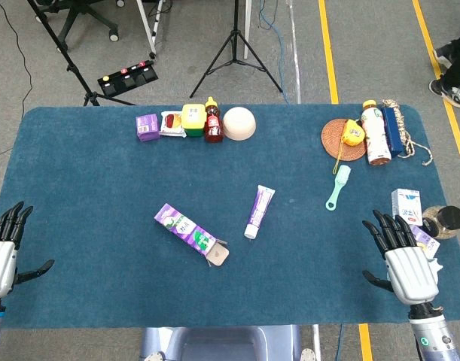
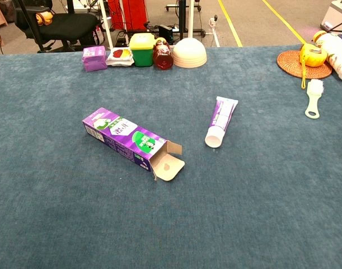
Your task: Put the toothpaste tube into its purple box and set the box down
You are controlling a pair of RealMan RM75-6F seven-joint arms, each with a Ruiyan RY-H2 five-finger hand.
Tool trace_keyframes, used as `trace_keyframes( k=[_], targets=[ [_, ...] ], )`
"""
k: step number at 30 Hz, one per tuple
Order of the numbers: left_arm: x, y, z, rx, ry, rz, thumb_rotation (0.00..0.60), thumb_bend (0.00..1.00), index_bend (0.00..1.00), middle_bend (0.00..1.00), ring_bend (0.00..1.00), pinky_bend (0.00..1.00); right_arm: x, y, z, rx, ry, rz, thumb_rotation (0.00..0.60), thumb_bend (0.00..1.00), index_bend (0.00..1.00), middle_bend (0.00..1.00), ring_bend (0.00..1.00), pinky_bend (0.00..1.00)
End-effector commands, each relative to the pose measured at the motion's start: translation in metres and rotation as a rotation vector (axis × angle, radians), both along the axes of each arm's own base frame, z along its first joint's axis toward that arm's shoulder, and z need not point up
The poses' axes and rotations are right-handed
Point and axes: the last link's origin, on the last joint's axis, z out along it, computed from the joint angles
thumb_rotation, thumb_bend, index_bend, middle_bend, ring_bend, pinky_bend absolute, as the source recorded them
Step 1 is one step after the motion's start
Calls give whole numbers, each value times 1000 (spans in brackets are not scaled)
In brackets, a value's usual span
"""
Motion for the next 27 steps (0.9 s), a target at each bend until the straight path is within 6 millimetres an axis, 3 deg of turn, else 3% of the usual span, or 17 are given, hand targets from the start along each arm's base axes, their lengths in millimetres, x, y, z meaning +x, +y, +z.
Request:
trace_keyframes(
  k=[1,16,23,25,27],
  targets=[
    [1,2,0,0,-2,2,600,49,0,0,0,84,-1,-1,0,-9,5,-7,600,0,123,23,0,0],
    [0,2,-2,-12,9,24,600,49,0,0,0,84,0,-10,-13,17,25,-5,600,0,130,42,0,0],
    [1,4,-2,-3,5,27,600,50,0,0,0,84,15,-51,-38,140,123,116,600,0,144,62,0,0],
    [2,6,-3,-3,12,33,600,50,0,0,0,83,35,-74,-53,220,158,195,600,0,146,64,0,0],
    [2,6,-4,7,18,46,600,50,0,0,0,84,45,-83,-59,254,173,213,600,0,147,66,0,0]
  ],
)
